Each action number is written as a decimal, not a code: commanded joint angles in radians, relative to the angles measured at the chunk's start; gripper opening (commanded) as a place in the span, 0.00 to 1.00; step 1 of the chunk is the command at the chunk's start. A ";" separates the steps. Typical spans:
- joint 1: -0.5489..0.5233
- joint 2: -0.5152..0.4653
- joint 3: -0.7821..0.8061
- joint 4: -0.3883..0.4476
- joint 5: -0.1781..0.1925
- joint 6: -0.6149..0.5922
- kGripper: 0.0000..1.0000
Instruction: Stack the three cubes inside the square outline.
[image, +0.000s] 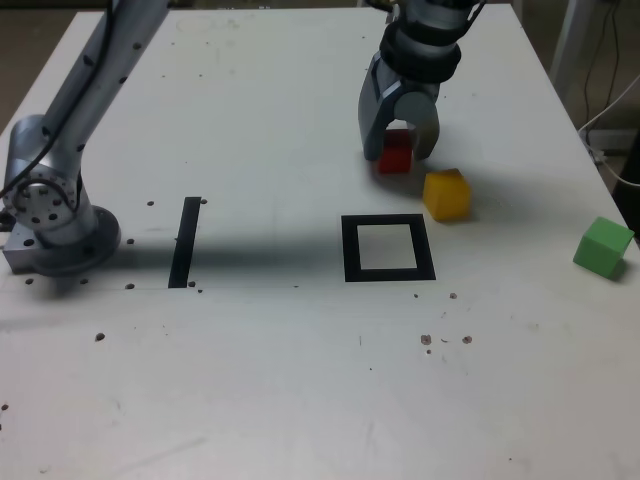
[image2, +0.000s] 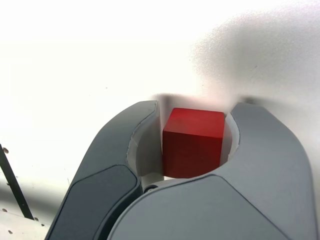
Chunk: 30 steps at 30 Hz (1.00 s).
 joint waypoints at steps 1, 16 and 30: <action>-0.004 -0.015 0.011 0.004 -0.002 -0.002 0.28; -0.121 -0.215 0.190 0.012 -0.058 -0.071 0.28; -0.267 -0.226 0.259 -0.038 -0.112 -0.163 0.28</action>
